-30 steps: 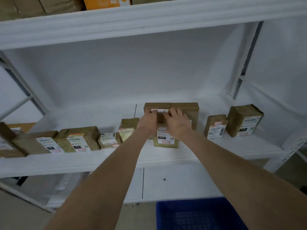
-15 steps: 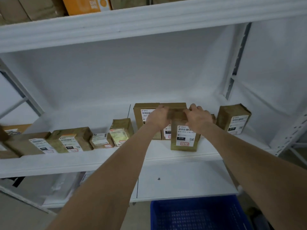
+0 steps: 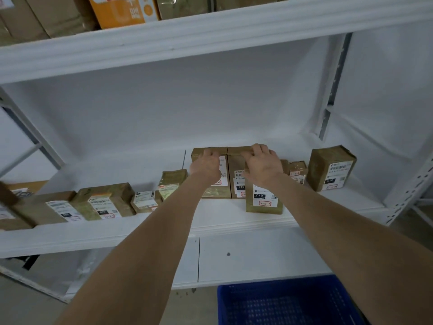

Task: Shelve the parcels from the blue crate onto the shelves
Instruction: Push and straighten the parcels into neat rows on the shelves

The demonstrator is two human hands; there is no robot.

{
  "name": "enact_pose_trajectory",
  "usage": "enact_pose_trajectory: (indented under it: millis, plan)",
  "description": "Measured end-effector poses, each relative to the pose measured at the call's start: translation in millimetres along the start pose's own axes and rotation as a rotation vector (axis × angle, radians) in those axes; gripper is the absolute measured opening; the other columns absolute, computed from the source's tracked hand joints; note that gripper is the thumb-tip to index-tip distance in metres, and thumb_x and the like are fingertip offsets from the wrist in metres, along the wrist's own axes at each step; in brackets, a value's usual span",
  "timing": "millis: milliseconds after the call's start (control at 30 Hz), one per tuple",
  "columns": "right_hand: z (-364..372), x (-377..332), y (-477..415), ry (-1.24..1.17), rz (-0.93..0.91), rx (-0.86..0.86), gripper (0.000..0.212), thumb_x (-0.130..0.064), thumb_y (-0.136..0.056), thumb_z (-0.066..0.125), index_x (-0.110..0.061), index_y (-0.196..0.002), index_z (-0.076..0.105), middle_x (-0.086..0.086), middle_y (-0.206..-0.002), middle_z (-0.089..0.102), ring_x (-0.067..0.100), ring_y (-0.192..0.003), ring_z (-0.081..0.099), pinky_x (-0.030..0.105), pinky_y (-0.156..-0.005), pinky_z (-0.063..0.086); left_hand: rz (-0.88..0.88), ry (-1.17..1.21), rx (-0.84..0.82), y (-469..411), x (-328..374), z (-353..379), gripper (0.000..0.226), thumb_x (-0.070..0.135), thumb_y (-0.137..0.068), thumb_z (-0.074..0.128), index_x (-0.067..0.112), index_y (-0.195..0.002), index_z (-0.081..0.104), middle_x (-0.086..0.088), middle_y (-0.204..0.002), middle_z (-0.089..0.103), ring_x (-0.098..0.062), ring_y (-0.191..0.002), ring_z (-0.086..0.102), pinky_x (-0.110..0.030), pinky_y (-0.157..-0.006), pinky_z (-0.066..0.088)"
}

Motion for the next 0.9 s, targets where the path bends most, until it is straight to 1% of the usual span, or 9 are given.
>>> enact_pose_trajectory:
  millis: [167,400,467,533,600,667,733,800,900]
  plan:
    - [-14,-14,-16,-0.081,0.025,0.094,0.054,-0.033,-0.094,0.051,-0.017,-0.144,0.036,0.011,-0.144,0.035,0.028,-0.136,0.027,0.041,-0.111,0.029,-0.109,-0.034,0.067,-7,-50,-25,0.05,0.008,-0.089,0.053,0.011,-0.136,0.04,-0.009,-0.132,0.039,-0.025,-0.123,0.042,-0.039,-0.089,0.046]
    - [2,-31,-37,-0.093,0.064,0.0,0.062,-0.031,-0.093,0.055,-0.016,-0.148,0.029,0.012,-0.152,0.025,0.029,-0.144,0.014,0.044,-0.114,0.023,-0.079,-0.041,0.04,-22,-75,-10,0.055,0.004,-0.088,0.053,0.011,-0.139,0.037,-0.01,-0.138,0.036,-0.026,-0.127,0.039,-0.041,-0.093,0.045]
    - [4,-28,-43,-0.112,0.098,-0.034,0.067,-0.025,-0.094,0.054,-0.017,-0.151,0.02,0.012,-0.157,0.016,0.03,-0.147,0.006,0.044,-0.117,0.017,-0.035,-0.023,0.058,-31,-71,-5,0.063,0.011,-0.087,0.059,0.013,-0.143,0.031,-0.008,-0.143,0.032,-0.025,-0.131,0.036,-0.039,-0.096,0.043]
    - [8,-23,-49,-0.119,0.134,-0.071,0.073,-0.02,-0.093,0.054,-0.018,-0.153,0.013,0.01,-0.16,0.008,0.03,-0.148,-0.001,0.043,-0.118,0.013,0.033,0.005,0.064,-43,-61,-1,0.078,0.019,-0.085,0.066,0.015,-0.148,0.021,-0.007,-0.152,0.023,-0.024,-0.138,0.028,-0.038,-0.104,0.037]
    - [12,-18,-56,-0.105,0.17,-0.1,0.079,-0.015,-0.091,0.056,-0.02,-0.154,0.008,0.008,-0.161,0.003,0.031,-0.148,-0.006,0.044,-0.119,0.009,0.118,-0.03,0.006,-56,-45,6,0.09,0.022,-0.084,0.068,0.013,-0.151,0.009,-0.009,-0.158,0.011,-0.025,-0.145,0.014,-0.039,-0.115,0.024]
    - [18,-14,-62,-0.098,0.2,-0.138,0.085,-0.012,-0.088,0.059,-0.02,-0.154,0.005,0.008,-0.161,0.0,0.032,-0.148,-0.008,0.045,-0.12,0.006,0.164,-0.096,-0.078,-68,-34,18,0.094,0.023,-0.086,0.067,0.012,-0.151,0.0,-0.011,-0.159,0.003,-0.027,-0.147,0.005,-0.044,-0.118,0.014]
    - [24,-8,-67,-0.093,0.213,-0.173,0.086,-0.012,-0.088,0.059,-0.02,-0.154,0.005,0.008,-0.161,0.0,0.034,-0.147,-0.009,0.048,-0.12,0.005,0.189,-0.145,-0.137,-78,-27,28,0.089,0.023,-0.088,0.063,0.015,-0.152,0.002,-0.012,-0.158,0.012,-0.03,-0.145,0.014,-0.047,-0.115,0.019]
    - [29,-2,-70,-0.08,0.218,-0.204,0.082,-0.01,-0.088,0.055,-0.019,-0.154,0.006,0.008,-0.161,0.003,0.036,-0.147,-0.008,0.051,-0.119,0.004,0.21,-0.195,-0.116,-84,-22,30,0.073,0.016,-0.09,0.055,0.022,-0.15,0.014,-0.012,-0.148,0.03,-0.031,-0.134,0.033,-0.045,-0.106,0.031]
    - [38,5,-74,-0.058,0.237,-0.251,0.076,-0.008,-0.089,0.051,-0.018,-0.153,0.012,0.01,-0.16,0.012,0.039,-0.147,-0.002,0.055,-0.118,0.009,0.197,-0.198,-0.078,-88,-26,22,0.056,0.012,-0.093,0.05,0.027,-0.144,0.032,-0.01,-0.132,0.041,-0.03,-0.121,0.044,-0.039,-0.088,0.041]
Point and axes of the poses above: each hand's wrist, its own y-axis away from the middle knuckle, its own z-axis out of the palm, x = y × z, the point moved 9 cm from there along -y, towards the middle knuckle
